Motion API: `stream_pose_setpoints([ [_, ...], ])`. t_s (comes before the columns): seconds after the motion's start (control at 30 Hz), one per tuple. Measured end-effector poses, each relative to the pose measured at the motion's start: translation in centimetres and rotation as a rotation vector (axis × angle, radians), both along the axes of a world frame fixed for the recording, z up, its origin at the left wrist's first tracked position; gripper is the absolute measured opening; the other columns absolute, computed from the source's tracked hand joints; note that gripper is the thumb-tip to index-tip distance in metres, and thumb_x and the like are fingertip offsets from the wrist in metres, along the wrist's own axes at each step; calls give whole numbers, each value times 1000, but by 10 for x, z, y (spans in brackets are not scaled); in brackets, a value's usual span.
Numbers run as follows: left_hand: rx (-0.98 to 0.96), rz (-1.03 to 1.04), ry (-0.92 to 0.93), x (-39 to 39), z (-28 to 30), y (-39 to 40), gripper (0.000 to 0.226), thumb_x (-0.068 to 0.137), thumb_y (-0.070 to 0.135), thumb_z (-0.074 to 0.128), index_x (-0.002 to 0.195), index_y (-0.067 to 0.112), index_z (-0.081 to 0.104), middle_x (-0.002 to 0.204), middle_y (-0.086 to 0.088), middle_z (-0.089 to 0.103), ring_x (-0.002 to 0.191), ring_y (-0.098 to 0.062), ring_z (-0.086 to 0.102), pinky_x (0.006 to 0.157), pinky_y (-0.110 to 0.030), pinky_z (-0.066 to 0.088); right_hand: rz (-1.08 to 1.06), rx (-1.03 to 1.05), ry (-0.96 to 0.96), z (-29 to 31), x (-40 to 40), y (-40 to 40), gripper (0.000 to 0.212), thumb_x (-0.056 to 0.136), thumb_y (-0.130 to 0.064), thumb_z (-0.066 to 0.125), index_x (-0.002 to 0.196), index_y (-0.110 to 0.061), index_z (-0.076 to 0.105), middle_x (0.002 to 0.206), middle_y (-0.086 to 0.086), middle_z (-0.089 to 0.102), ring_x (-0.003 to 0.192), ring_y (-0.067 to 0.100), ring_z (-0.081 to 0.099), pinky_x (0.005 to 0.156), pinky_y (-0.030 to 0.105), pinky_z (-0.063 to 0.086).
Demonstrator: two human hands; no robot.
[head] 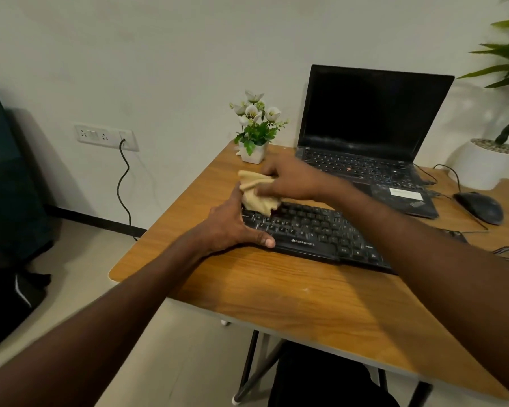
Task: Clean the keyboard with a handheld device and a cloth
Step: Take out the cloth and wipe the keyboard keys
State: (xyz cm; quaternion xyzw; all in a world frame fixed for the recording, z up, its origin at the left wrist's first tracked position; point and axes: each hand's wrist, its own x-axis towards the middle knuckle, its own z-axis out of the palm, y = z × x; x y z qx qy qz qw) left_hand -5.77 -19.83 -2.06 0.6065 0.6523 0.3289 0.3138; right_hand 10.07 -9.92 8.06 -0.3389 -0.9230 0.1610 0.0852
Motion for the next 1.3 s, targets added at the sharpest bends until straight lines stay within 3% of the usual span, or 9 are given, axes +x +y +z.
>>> stream_pose_setpoints([
  [0.23, -40, 18, 7, 0, 2, 0, 169, 37, 86, 94, 167, 43, -5, 169, 6, 37, 154, -29, 36, 129, -54, 29, -231, 433, -110, -21, 11, 14, 24, 89, -24, 76, 112, -16, 75, 108, 6, 71, 101, 25, 65, 87, 43, 57],
  [0.33, -17, 3, -5, 1, 1, 0, 161, 41, 83, 95, 165, 48, -2, 162, 5, 46, 150, -28, 43, 126, -53, 34, -80, 219, 146, -29, 9, 6, 34, 87, -17, 77, 121, -22, 75, 115, 1, 72, 107, 19, 64, 93, 39, 53],
  [0.53, -8, 25, -28, 3, 2, -2, 167, 40, 81, 96, 166, 43, -6, 166, 11, 39, 152, -27, 40, 127, -53, 32, -152, 392, 92, -36, 3, 8, 29, 90, -15, 73, 117, -26, 76, 110, 0, 69, 109, 23, 61, 92, 42, 55],
  [0.73, -12, 30, -13, 2, -2, 1, 169, 39, 85, 95, 165, 44, -10, 174, 1, 31, 157, -30, 32, 128, -55, 30, -14, 105, 102, -39, 2, 5, 28, 90, -17, 75, 116, -27, 77, 111, -4, 71, 99, 11, 59, 91, 38, 52],
  [0.87, 5, 29, -18, 2, 0, 0, 167, 40, 84, 94, 166, 42, -7, 170, 2, 37, 154, -27, 37, 127, -52, 32, -161, -60, 395, -55, 2, 10, 20, 90, -32, 77, 107, -22, 74, 96, -7, 72, 89, 9, 65, 76, 33, 51],
  [0.97, 23, 31, 5, 2, -1, 0, 161, 40, 86, 93, 165, 47, -1, 167, 4, 41, 151, -27, 42, 126, -53, 33, -203, -173, 604, -65, 0, 11, 20, 99, -24, 66, 119, -21, 69, 108, -7, 69, 99, 9, 63, 84, 31, 50],
  [1.1, 10, 36, 13, 2, -2, 1, 163, 40, 86, 92, 165, 46, -4, 171, 1, 35, 153, -29, 38, 127, -54, 30, -162, -175, 533, -67, -4, 11, 25, 106, -29, 52, 123, -21, 69, 111, -3, 70, 101, 14, 63, 87, 36, 51],
  [1.2, 14, 27, 11, 2, -1, 0, 163, 41, 86, 91, 166, 43, -4, 172, -1, 34, 155, -29, 37, 128, -54, 29, -126, -210, 469, -69, -4, 11, 29, 97, -47, 63, 116, -26, 70, 106, -6, 70, 96, 14, 66, 81, 37, 54],
  [1.3, 11, 30, 3, 2, -2, 0, 162, 40, 86, 91, 165, 45, -2, 170, 0, 37, 153, -29, 38, 127, -54, 31, -146, -127, 429, -72, -3, 12, 40, 92, -35, 74, 129, -22, 68, 124, -3, 65, 111, 16, 59, 95, 38, 49],
])
